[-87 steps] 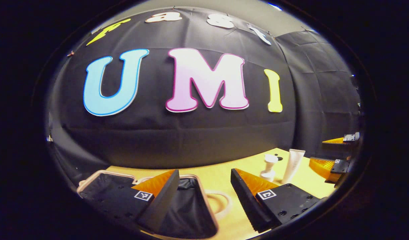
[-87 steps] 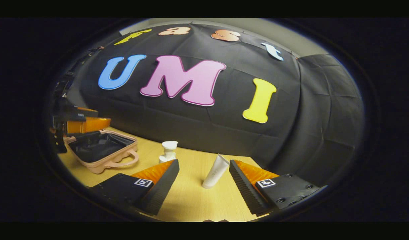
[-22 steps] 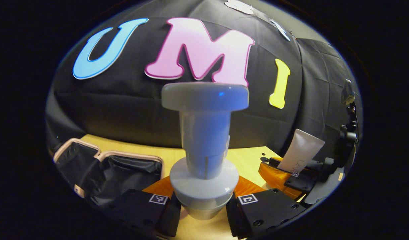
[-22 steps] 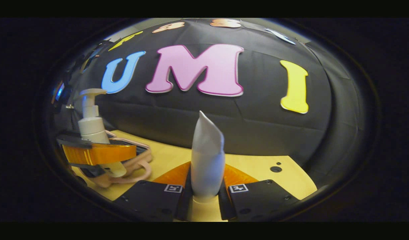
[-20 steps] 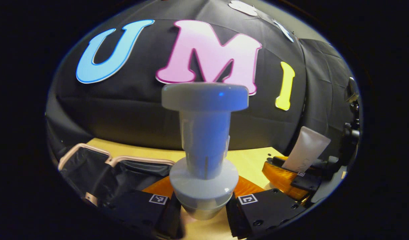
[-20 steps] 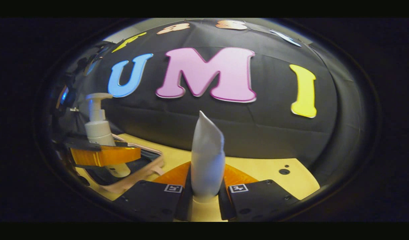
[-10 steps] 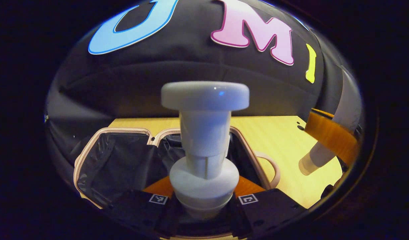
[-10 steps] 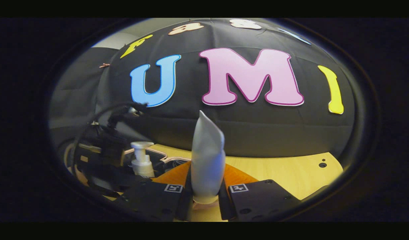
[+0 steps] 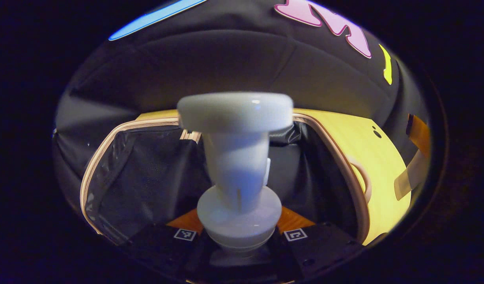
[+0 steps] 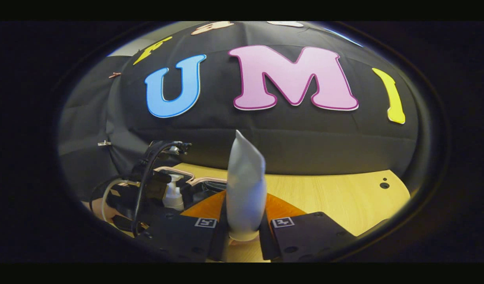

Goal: First open the suitcase, pack the skin care products into it, and then close the suitcase.

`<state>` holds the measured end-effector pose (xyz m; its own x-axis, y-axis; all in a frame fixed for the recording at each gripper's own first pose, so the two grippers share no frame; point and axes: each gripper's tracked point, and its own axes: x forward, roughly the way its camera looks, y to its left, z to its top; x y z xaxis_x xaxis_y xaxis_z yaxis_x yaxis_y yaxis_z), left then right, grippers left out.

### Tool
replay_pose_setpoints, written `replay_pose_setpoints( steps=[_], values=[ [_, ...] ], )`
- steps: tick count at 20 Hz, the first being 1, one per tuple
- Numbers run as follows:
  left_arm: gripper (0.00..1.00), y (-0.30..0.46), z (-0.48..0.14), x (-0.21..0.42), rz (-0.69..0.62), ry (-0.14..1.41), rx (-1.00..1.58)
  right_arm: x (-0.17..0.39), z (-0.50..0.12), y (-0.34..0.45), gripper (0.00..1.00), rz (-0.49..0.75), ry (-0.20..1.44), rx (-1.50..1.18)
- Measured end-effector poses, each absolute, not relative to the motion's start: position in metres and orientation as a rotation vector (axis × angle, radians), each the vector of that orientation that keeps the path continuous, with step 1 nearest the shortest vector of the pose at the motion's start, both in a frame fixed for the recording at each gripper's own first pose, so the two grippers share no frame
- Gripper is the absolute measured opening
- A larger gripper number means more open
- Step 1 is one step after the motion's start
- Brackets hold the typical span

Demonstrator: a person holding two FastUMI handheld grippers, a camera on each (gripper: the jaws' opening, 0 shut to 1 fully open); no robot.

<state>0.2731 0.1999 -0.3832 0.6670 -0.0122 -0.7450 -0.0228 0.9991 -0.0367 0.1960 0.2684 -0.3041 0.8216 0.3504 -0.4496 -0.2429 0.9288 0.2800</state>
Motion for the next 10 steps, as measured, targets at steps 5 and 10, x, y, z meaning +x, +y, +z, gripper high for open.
replay_pose_setpoints(
  steps=[5, 10],
  values=[
    [0.83, 0.194, -0.377, 0.274, -0.029, 0.860, -0.037, 0.190, -0.311, 0.287, 0.36, 0.335, 0.549, 0.214],
    [0.95, 0.216, -0.306, 0.258, 0.051, 0.692, -0.071, 0.200, -0.317, 0.315, 0.36, 0.355, 0.587, 0.248]
  ],
)
